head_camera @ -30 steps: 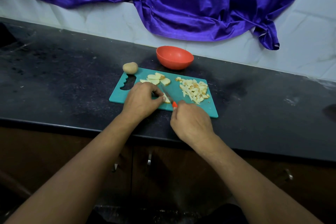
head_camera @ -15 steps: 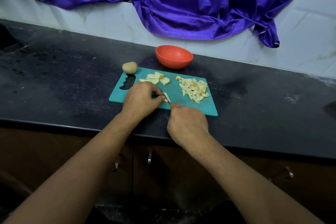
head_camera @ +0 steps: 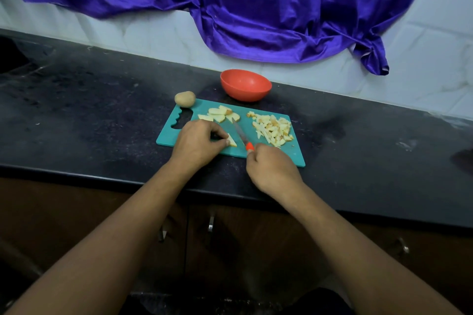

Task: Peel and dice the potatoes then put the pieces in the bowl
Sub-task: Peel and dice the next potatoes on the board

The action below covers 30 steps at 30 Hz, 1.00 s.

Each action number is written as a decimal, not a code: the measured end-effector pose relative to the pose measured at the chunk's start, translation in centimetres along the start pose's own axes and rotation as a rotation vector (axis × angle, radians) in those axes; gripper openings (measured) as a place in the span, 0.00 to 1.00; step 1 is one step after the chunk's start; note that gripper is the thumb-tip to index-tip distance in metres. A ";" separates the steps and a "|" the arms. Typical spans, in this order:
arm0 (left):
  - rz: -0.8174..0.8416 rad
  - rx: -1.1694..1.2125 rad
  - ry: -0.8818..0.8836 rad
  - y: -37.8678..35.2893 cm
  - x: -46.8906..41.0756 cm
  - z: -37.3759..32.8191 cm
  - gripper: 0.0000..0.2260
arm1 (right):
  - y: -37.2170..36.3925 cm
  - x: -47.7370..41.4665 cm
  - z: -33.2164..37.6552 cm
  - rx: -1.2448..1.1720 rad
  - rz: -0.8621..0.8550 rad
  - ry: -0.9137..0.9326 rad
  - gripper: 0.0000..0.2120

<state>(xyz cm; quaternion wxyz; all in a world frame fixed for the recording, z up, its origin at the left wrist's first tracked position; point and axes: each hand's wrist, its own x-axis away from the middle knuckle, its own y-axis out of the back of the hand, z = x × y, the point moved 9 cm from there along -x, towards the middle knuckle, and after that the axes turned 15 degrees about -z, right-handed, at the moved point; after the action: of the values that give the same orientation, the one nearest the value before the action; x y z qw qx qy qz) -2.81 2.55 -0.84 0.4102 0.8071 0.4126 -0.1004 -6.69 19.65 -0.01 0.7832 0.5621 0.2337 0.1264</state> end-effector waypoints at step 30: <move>0.009 -0.021 -0.038 -0.4 -0.2 0.1 0.02 | -1.3 -0.7 0.2 -0.029 0.074 0.024 0.16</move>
<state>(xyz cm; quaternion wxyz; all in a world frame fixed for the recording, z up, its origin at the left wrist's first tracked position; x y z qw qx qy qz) -3.18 2.53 -1.02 0.4267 0.8026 0.4023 -0.1094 -7.27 18.77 -1.06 0.7831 0.5575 0.2202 0.1655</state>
